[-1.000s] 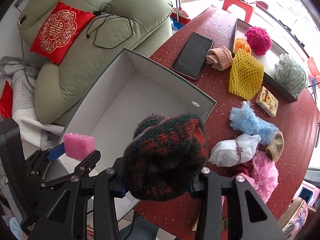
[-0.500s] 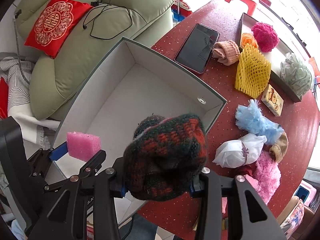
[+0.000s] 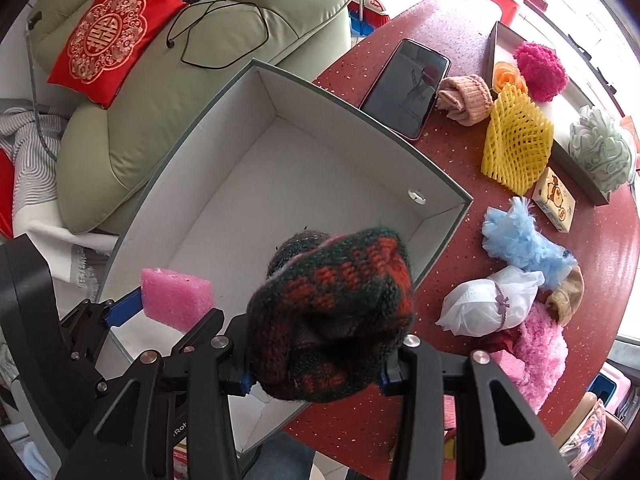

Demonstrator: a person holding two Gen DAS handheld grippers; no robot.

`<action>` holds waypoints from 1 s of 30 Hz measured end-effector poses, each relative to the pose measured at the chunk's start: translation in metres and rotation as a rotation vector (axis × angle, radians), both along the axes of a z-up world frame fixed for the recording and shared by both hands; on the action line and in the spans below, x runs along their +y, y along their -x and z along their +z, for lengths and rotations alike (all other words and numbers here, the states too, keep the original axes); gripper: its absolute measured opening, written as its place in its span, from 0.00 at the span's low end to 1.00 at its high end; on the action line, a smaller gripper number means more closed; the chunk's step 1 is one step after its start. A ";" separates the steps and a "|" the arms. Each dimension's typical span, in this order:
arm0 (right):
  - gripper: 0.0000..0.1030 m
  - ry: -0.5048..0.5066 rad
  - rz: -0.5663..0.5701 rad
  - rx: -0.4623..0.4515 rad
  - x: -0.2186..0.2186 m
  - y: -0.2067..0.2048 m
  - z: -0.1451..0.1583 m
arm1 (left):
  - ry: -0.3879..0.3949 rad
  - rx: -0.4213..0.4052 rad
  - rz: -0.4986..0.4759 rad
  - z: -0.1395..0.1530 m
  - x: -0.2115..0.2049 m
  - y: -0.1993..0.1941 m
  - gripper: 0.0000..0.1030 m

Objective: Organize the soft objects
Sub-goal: 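Open both grippers to drop the sponge and hat into the box, then move the left tool to the tissue pack while the right reaches the pink yarn bundle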

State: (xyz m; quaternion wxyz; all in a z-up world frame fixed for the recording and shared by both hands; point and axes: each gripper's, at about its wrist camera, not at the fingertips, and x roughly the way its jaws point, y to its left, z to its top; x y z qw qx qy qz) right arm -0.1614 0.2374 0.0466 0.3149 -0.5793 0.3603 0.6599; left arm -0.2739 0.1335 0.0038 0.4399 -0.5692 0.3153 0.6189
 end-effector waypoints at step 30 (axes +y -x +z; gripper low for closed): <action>1.00 -0.028 -0.144 0.064 -0.007 -0.049 0.018 | 0.055 -0.009 -0.025 0.005 -0.012 -0.011 0.99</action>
